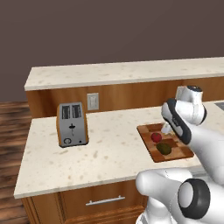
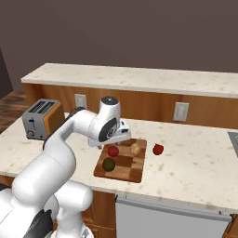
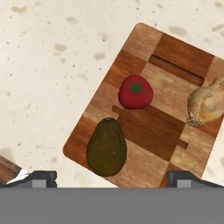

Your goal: Place the avocado, onion, tomato, and bell pepper on the cutting board.

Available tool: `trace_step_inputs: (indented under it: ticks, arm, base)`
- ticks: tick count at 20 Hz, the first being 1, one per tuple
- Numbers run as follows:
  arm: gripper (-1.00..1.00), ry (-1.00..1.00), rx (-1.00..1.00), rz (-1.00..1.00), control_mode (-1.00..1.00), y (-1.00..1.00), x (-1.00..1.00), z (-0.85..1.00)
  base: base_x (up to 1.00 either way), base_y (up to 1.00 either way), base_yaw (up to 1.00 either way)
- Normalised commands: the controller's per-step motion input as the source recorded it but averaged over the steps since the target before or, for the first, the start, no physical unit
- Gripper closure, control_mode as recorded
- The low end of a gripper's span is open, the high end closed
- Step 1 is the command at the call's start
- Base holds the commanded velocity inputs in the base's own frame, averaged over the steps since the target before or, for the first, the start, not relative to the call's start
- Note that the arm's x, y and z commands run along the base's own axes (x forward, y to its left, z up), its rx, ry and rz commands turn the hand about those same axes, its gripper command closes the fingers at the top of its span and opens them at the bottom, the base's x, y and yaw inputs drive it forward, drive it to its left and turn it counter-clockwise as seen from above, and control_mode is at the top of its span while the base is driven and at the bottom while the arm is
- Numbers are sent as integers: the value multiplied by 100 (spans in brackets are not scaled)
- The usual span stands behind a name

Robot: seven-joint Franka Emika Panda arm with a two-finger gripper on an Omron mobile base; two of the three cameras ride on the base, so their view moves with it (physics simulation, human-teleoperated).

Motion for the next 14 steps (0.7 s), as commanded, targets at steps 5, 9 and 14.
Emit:
trace_step_inputs:
  ticks: [5, 9, 14]
  arm:
    - [-100, -3, 0, -5, -100, -25, -5, 91]
    - [-100, 1, 0, -14, -100, -25, 14, 49]
    - [-100, 8, 0, -15, -100, -29, 38, 20]
  base:
    - [0, 0, 0]
    - [0, 0, 0]
    - [0, 0, 0]
